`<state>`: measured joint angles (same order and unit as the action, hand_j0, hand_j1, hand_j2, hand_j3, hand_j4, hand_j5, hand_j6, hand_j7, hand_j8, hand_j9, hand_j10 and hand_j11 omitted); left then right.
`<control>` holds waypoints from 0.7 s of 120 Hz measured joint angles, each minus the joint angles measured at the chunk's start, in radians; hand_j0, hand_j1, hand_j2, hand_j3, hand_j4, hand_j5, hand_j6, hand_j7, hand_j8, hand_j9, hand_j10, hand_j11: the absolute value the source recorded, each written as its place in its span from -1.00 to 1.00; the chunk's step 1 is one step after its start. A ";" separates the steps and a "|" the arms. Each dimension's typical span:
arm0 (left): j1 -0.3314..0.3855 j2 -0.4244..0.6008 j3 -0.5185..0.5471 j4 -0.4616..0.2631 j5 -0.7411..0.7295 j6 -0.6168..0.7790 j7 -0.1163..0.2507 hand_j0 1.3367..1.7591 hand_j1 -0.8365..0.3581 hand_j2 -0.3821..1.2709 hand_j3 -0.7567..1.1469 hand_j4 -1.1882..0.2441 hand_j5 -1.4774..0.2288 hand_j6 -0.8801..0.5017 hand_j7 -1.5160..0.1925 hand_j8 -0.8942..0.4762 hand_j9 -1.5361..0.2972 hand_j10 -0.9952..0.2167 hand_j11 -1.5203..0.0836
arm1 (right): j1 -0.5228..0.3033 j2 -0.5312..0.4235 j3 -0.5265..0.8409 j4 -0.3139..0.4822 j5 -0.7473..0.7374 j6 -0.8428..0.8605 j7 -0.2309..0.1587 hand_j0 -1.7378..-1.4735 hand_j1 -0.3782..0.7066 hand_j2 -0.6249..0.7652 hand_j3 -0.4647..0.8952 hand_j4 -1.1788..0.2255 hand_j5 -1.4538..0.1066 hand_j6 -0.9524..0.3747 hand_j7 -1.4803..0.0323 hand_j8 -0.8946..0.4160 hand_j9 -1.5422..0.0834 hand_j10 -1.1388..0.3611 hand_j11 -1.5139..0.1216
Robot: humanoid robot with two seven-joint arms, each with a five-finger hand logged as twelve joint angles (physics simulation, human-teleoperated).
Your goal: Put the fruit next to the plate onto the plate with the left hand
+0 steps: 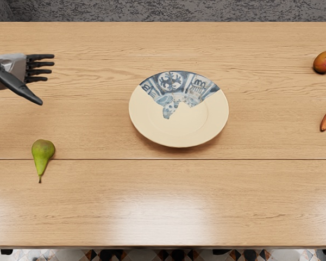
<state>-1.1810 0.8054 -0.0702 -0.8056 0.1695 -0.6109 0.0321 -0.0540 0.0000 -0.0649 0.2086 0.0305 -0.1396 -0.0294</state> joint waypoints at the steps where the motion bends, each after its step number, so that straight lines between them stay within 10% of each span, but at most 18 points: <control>1: 0.000 0.000 0.000 -0.001 0.002 0.000 0.000 0.52 0.98 -0.54 -0.20 0.66 0.73 0.27 0.77 0.30 0.68 0.64 0.90 | 0.000 0.000 0.000 0.000 0.000 0.000 0.000 -0.40 -0.88 -0.11 -0.32 0.64 0.81 0.39 0.91 0.32 0.85 0.48 0.80; 46: -0.009 0.000 -0.064 -0.031 0.340 0.000 -0.002 0.52 0.98 -0.54 -0.20 0.66 0.73 0.27 0.77 0.30 0.68 0.64 0.90 | -0.003 0.000 0.002 -0.007 0.002 0.000 -0.002 -0.40 -0.88 -0.11 -0.32 0.64 0.81 0.39 0.91 0.32 0.85 0.48 0.80; 74: -0.013 0.019 -0.174 -0.185 0.753 0.000 -0.007 0.52 0.98 -0.54 -0.20 0.65 0.73 0.27 0.77 0.30 0.68 0.64 0.90 | -0.003 0.000 0.002 -0.008 0.002 0.000 -0.002 -0.40 -0.88 -0.11 -0.32 0.64 0.81 0.39 0.91 0.32 0.85 0.48 0.80; 84: -0.122 0.092 -0.076 -0.282 0.809 0.000 -0.027 0.52 0.98 -0.54 -0.20 0.65 0.73 0.26 0.77 0.30 0.68 0.64 0.90 | -0.003 0.000 0.002 -0.008 0.002 0.000 -0.002 -0.40 -0.88 -0.11 -0.32 0.64 0.81 0.39 0.91 0.32 0.85 0.48 0.80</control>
<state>-1.3031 0.8973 -0.1461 -1.0879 0.9780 -0.6110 0.0052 -0.0567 0.0000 -0.0631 0.2008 0.0322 -0.1396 -0.0317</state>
